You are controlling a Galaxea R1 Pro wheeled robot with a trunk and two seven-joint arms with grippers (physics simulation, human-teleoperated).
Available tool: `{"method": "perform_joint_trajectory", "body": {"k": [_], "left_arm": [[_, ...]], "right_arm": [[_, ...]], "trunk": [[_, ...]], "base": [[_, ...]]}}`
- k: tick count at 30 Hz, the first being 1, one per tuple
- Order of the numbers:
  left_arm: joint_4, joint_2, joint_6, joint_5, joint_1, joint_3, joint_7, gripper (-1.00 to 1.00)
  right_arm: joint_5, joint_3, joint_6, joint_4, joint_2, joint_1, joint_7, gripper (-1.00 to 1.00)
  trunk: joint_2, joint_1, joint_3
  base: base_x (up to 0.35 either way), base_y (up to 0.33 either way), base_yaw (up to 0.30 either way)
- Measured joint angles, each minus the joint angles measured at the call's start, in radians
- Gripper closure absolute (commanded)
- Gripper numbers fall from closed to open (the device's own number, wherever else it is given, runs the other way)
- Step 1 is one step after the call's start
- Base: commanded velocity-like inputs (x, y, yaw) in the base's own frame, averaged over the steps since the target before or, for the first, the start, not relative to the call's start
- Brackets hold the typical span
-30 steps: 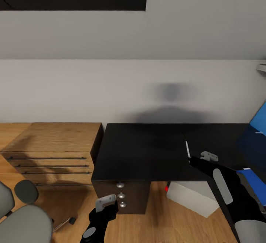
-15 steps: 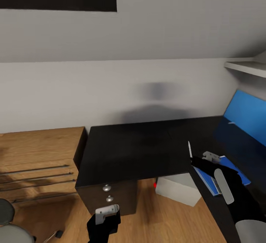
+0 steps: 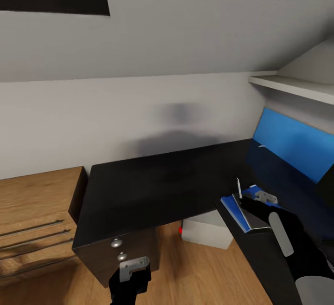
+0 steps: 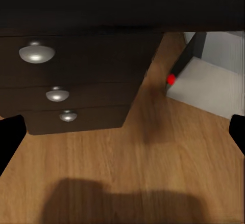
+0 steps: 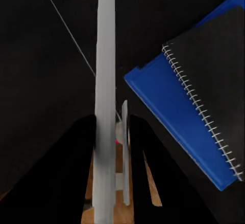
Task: In the bedroom, organize the workspace by keeping the computer under the desk, ensuring the monitor is on the desk, placing the keyboard on the desk next to the monitor, placing the mouse on the desk next to the keyboard, moving the folder from the swivel chair onto the desk next to the mouse, stacking the notebook on top of the folder with the pen on top of the notebook, and positioning the swivel chair next to the desk.
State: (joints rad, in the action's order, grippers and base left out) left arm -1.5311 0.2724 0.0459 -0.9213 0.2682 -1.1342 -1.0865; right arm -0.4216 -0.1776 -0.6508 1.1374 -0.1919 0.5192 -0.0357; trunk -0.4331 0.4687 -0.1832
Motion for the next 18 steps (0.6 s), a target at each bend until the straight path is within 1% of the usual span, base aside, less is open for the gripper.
{"method": "perform_joint_trajectory", "body": {"k": [2, 3, 5, 6, 8, 9, 11, 12, 18], "left_arm": [[0.0, 0.0, 0.0, 0.0, 0.0, 0.0, -0.001, -1.0], [0.0, 0.0, 0.0, 0.0, 0.0, 0.0, -0.003, -1.0], [0.0, 0.0, 0.0, 0.0, 0.0, 0.0, -0.003, -1.0], [0.0, 0.0, 0.0, 0.0, 0.0, 0.0, -0.003, -1.0], [0.0, 0.0, 0.0, 0.0, 0.0, 0.0, -0.003, -1.0], [0.0, 0.0, 0.0, 0.0, 0.0, 0.0, -0.003, -1.0], [0.0, 0.0, 0.0, 0.0, 0.0, 0.0, -0.003, -1.0], [0.0, 0.0, 0.0, 0.0, 0.0, -0.001, -0.003, -1.0], [0.0, 0.0, 0.0, 0.0, 0.0, -0.001, -0.002, -1.0]], "right_arm": [[0.004, 0.0, 0.001, 0.0, 0.001, 0.0, 0.017, 1.0], [0.012, 0.002, 0.001, -0.006, 0.003, 0.0, 0.055, 1.0], [0.017, 0.005, 0.001, -0.011, 0.004, 0.0, 0.069, 1.0], [0.028, 0.011, 0.001, -0.018, 0.004, 0.0, 0.078, 1.0], [0.09, 0.048, 0.004, -0.039, 0.007, 0.0, 0.09, 1.0], [0.106, 0.056, 0.006, -0.043, 0.007, 0.0, 0.092, 1.0], [0.156, 0.077, 0.021, -0.055, 0.015, 0.0, 0.097, 1.0], [0.167, 0.082, 0.026, -0.057, 0.018, 0.0, 0.098, 1.0], [0.184, 0.086, 0.036, -0.068, 0.022, 0.0, 0.099, 1.0]], "trunk": [[0.0, 0.0, 0.001], [0.0, 0.0, 0.001], [0.0, 0.0, 0.001], [0.0, 0.0, 0.001], [0.0, 0.0, 0.001], [0.0, 0.0, 0.001], [0.0, 0.0, 0.001], [0.0, 0.0, 0.001], [0.0, 0.0, 0.001]], "base": [[0.0, 0.0, -0.219], [0.0, 0.0, -0.114], [0.0, 0.0, -0.075], [0.0, 0.0, -0.038], [0.0, 0.0, -0.022], [0.0, 0.0, -0.012], [0.0, 0.0, -0.004], [0.0, 0.0, -0.002], [0.0, 0.0, 0.0]]}}
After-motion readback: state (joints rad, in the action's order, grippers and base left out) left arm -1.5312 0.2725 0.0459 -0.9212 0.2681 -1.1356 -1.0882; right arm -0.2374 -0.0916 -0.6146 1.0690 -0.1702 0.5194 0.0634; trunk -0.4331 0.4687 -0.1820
